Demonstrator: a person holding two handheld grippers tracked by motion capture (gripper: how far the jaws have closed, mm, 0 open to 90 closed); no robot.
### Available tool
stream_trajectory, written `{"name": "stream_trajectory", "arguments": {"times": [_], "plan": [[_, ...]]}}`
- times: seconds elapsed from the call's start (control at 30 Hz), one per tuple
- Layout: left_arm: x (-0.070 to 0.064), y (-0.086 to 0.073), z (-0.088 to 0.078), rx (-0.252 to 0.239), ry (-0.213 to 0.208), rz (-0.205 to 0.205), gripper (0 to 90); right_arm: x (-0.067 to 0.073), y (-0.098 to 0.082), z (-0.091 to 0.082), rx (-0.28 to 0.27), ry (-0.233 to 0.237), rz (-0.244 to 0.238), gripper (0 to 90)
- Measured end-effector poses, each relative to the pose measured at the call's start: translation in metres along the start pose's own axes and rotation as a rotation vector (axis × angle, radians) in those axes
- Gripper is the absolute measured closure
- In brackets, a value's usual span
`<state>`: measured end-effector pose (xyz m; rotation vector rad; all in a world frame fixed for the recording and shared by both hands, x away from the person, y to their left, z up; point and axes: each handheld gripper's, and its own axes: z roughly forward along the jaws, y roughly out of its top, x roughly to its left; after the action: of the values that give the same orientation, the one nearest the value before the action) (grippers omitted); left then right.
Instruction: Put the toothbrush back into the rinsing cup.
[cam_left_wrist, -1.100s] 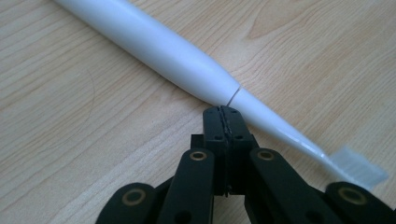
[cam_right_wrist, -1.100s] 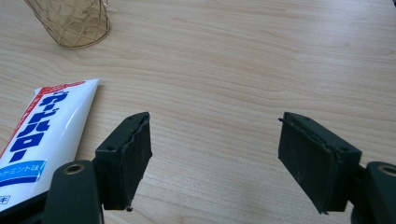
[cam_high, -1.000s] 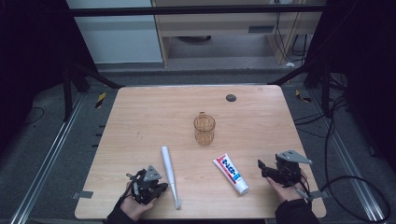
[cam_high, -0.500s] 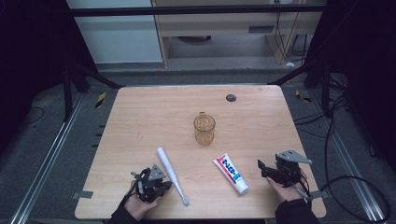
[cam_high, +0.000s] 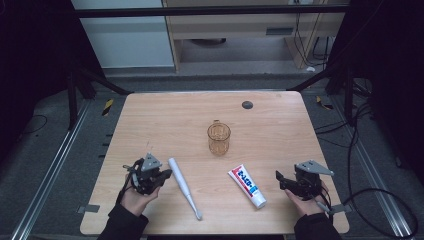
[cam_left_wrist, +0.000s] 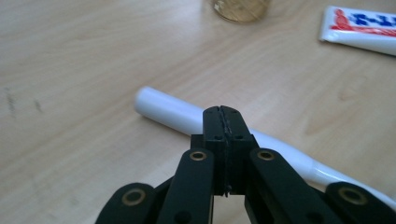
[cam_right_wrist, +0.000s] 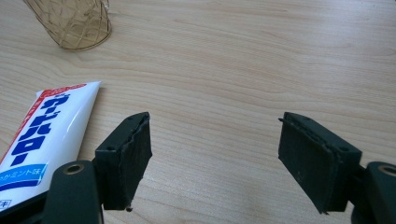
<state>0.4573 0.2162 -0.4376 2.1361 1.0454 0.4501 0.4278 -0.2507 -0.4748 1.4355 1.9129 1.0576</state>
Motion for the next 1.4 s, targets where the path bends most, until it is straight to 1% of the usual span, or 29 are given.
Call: {"name": "stream_trajectory", "arguments": {"times": [0.03,0.13,0.23,0.3,0.33,0.4,0.47,0.53,0.57,0.6,0.63,0.67,0.87,0.9,1.07,1.13,1.27,1.4], "plan": [[0.003,0.004,0.004,0.004,0.002,-0.004,89.8,0.0,0.0,0.0,-0.001,0.0,0.001,25.8],[0.01,0.014,0.016,0.017,0.023,0.007,89.8,0.0,0.0,0.001,0.0,0.003,0.002,25.9],[0.015,0.02,0.031,0.036,0.022,0.007,89.8,-0.001,0.0,0.002,0.003,0.004,0.003,25.9],[0.019,0.023,0.042,0.05,0.018,0.01,89.8,-0.002,0.0,0.001,0.006,0.008,0.009,25.9],[0.019,0.023,0.045,0.053,0.019,0.012,89.8,-0.003,0.0,0.002,0.004,0.006,0.001,26.0],[0.021,0.024,0.052,0.068,0.02,0.024,89.8,-0.002,0.0,0.002,0.005,0.01,0.008,25.9],[0.023,0.023,0.058,0.081,0.015,0.021,89.8,-0.002,0.0,0.002,0.006,0.01,0.009,26.0],[0.023,0.022,0.062,0.095,0.013,0.027,89.8,-0.002,0.0,0.002,0.005,0.008,0.002,26.0],[0.023,0.021,0.063,0.097,0.012,0.033,89.8,-0.002,0.0,0.002,0.006,0.008,0.002,26.0],[0.022,0.02,0.063,0.099,0.01,0.029,89.8,-0.002,0.0,0.002,0.006,0.009,0.001,25.9],[0.022,0.02,0.063,0.102,0.011,0.039,89.8,-0.002,0.0,0.002,0.007,0.008,0.002,25.9],[0.021,0.019,0.064,0.101,0.01,0.035,89.8,-0.003,0.0,0.002,0.007,0.008,0.002,25.9],[0.018,0.018,0.064,0.11,0.012,0.046,89.8,-0.003,0.0,0.001,0.009,0.009,0.004,25.7],[0.018,0.017,0.064,0.107,0.012,0.045,89.8,-0.003,0.0,0.002,0.008,0.007,-0.001,25.7],[0.017,0.014,0.061,0.108,0.015,0.043,89.8,-0.003,0.0,0.001,0.006,0.007,0.002,25.7],[0.017,0.012,0.06,0.117,0.02,0.045,89.8,-0.003,0.0,0.001,0.008,0.007,0.002,25.7],[0.019,0.012,0.056,0.11,0.023,0.039,89.8,-0.003,0.0,0.0,0.007,0.005,-0.002,25.7],[0.019,0.009,0.054,0.118,0.024,0.036,89.8,-0.003,0.0,0.0,0.007,0.002,-0.003,25.7]]}}
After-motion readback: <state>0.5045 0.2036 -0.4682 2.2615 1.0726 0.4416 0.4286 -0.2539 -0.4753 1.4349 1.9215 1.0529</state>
